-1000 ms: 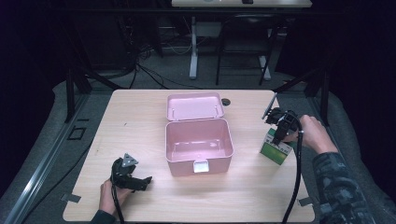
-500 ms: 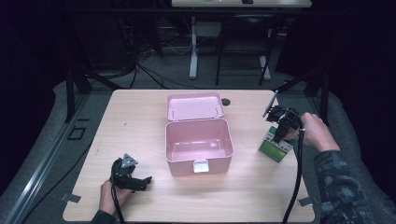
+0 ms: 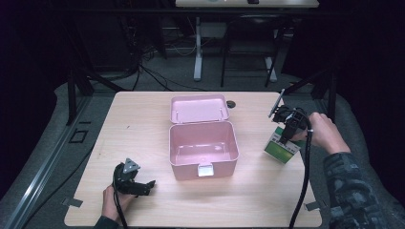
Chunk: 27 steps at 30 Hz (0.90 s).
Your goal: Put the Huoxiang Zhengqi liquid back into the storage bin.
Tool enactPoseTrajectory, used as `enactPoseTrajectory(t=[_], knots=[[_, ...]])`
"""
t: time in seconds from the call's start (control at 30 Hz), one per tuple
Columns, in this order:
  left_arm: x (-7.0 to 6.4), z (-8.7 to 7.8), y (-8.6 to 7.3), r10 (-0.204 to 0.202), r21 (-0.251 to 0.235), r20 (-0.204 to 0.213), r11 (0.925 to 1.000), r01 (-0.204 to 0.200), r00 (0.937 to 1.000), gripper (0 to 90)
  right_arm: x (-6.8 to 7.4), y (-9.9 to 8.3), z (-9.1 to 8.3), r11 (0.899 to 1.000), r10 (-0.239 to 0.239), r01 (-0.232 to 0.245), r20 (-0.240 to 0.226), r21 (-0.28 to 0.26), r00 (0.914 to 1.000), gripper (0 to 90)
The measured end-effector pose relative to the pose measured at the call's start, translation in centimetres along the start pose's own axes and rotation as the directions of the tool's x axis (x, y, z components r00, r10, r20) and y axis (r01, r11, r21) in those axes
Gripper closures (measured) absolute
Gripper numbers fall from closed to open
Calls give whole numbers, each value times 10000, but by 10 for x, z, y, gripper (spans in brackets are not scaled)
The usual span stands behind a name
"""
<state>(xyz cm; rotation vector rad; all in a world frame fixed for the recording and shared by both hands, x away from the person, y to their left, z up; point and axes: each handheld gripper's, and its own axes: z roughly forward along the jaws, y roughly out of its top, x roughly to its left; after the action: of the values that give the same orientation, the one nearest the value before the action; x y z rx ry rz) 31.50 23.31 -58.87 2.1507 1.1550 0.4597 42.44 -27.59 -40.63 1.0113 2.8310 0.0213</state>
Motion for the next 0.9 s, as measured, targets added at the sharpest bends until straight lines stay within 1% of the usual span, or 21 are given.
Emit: enactPoseTrajectory(t=[0.13,0.27,0.43,0.5,0.6,0.67,0.9], knots=[[0,0,-1,8,-42,-1,10000,-8,10000,0,3,1,-8,9999,-131,132,107,-57,9999,623],[0,0,-1,0,-74,7,10000,0,10000,0,5,2,-16,9997,-216,217,92,-78,9997,623],[0,0,-3,-28,-288,-39,9996,27,10000,0,9,3,-23,9992,-376,377,104,-119,9992,623],[0,0,-4,-17,-336,-29,9994,16,10000,0,10,4,-26,9984,-566,565,111,12,9983,623],[0,0,-4,-13,-336,-25,9994,12,10000,0,12,5,-30,9981,-617,616,153,85,9980,623],[0,0,-4,-16,-338,-25,9994,15,10000,0,13,6,-33,9975,-710,710,221,2,9972,624],[0,0,-4,-13,-338,-28,9994,12,10000,0,22,9,-46,9932,-1166,1165,202,47,9930,624]])
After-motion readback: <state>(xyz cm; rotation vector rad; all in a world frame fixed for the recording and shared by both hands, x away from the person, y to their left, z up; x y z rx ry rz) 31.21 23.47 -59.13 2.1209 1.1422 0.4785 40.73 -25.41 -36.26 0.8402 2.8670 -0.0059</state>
